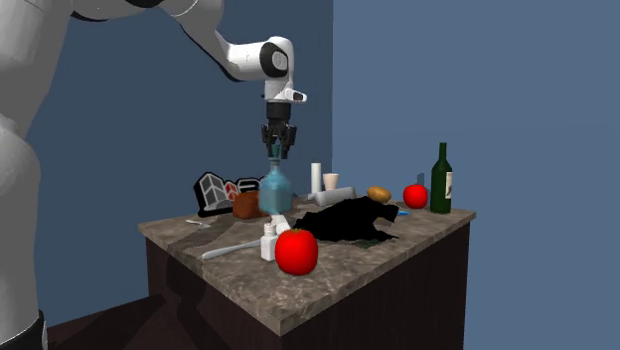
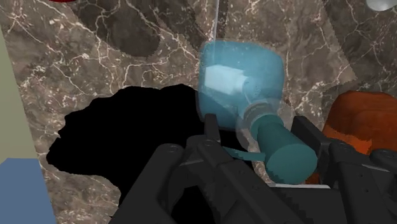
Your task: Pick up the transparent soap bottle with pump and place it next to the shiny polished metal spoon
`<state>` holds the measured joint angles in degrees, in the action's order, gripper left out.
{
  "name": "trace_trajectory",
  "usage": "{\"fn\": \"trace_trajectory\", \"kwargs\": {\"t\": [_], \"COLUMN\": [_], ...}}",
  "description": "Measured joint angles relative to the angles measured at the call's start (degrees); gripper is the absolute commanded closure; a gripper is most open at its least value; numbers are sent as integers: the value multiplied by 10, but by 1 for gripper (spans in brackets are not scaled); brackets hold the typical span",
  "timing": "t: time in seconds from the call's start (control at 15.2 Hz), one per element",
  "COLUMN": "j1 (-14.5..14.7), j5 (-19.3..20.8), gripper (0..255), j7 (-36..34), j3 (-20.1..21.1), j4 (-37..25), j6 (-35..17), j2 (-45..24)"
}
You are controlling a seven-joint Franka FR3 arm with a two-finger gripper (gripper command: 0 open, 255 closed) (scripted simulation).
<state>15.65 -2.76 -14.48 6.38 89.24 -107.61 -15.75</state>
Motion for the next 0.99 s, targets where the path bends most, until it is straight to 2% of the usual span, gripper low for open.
{"fn": "trace_trajectory", "kwargs": {"t": [0.66, 0.99], "j1": [87, 138], "j5": [28, 48], "gripper": [255, 255], "j7": [-124, -184], "j3": [35, 47], "j4": [-97, -194], "j6": [23, 57], "j2": [-68, -129]}}
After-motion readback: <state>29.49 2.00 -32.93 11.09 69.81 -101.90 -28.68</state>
